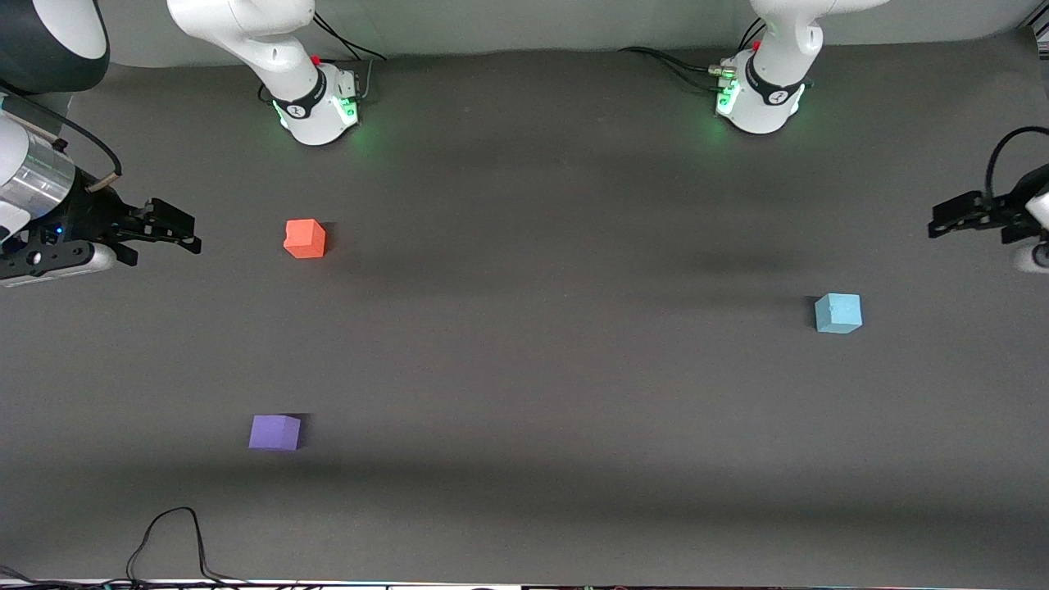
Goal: Place blue block between orange and purple blocks
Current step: 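Move the left gripper down toward the light blue block, then close the left gripper on the light blue block, then carry the blue block with the left gripper toward the table middle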
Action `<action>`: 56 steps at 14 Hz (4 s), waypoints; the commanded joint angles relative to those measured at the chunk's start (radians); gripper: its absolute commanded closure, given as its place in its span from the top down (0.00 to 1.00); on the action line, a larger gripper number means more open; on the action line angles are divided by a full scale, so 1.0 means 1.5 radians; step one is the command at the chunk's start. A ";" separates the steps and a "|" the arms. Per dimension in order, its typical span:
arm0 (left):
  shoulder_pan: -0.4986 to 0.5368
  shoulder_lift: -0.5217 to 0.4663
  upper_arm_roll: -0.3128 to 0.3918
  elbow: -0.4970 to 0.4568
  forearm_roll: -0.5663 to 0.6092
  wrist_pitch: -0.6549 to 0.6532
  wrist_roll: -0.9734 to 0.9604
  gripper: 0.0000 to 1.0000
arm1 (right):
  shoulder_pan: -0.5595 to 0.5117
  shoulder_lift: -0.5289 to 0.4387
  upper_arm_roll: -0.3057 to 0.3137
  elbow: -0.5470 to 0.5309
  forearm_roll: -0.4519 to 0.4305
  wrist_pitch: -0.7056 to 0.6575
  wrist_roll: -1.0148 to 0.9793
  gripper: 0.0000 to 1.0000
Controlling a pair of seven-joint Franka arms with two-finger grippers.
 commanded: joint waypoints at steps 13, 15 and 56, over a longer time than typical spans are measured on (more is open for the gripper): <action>0.015 0.027 -0.010 -0.385 0.011 0.484 0.036 1.00 | 0.003 0.000 -0.004 0.010 0.003 -0.012 0.012 1.00; 0.017 0.076 -0.009 -0.407 0.011 0.568 0.038 1.00 | 0.003 0.001 -0.004 0.010 0.003 -0.012 0.011 1.00; -0.657 0.522 -0.025 0.271 -0.006 0.325 -0.846 0.37 | 0.004 0.001 -0.002 0.006 0.003 -0.031 -0.001 1.00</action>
